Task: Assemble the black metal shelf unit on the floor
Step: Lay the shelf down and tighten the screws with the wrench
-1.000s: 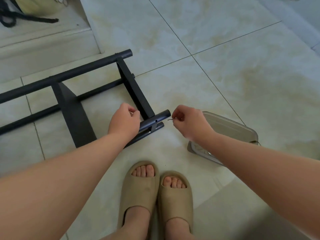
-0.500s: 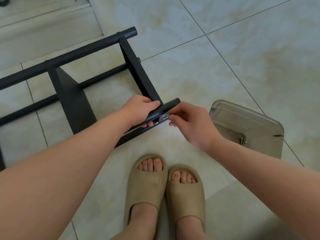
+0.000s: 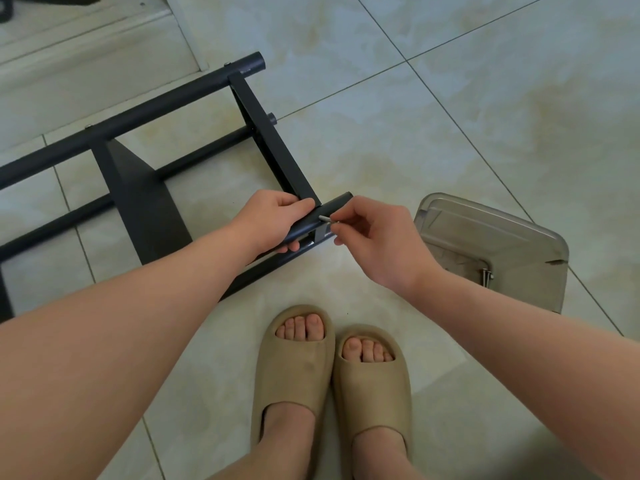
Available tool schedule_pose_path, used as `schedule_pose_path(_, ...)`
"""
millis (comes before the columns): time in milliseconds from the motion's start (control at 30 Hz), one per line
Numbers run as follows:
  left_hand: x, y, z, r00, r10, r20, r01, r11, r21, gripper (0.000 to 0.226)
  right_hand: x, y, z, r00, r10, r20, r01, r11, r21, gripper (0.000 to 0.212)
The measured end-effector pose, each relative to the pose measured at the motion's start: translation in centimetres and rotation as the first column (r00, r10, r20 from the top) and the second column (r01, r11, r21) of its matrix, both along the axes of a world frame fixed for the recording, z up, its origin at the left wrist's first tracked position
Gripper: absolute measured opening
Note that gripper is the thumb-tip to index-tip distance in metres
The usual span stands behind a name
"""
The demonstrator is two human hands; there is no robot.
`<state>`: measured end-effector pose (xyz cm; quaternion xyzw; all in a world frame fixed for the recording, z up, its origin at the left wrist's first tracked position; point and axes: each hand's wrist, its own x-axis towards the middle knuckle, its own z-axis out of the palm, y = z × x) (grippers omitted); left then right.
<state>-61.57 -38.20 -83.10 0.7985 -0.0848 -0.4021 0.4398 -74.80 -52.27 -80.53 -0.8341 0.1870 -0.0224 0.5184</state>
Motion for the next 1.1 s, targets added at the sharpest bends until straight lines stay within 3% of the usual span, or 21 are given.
schedule_pose_path(500,0.0,-0.1,0.0,1.0,0.026,-0.005,-0.026,1.0,0.006,0.032,-0.3,0.2,-0.5,1.0,0.016,-0.02,-0.017,0.998,-0.06,0.009)
schedule_pose_path(667,0.2,-0.4,0.1,0.997,0.065,-0.029,-0.065,0.998,0.026,0.034,0.6,0.8,-0.7,0.997,-0.02,-0.08,0.019,1.0,-0.009,0.008)
schedule_pose_path(900,0.2,-0.3,-0.1,0.998,0.054,-0.018,-0.053,0.998,0.034,0.035,1.4,1.2,-1.0,0.985,-0.085,-0.147,0.095,0.994,0.061,0.025)
schedule_pose_path(1100,0.2,-0.2,-0.2,0.998,0.052,-0.02,-0.052,0.998,0.019,0.032,1.8,1.8,-0.8,0.959,-0.196,-0.204,0.248,0.929,0.273,0.013)
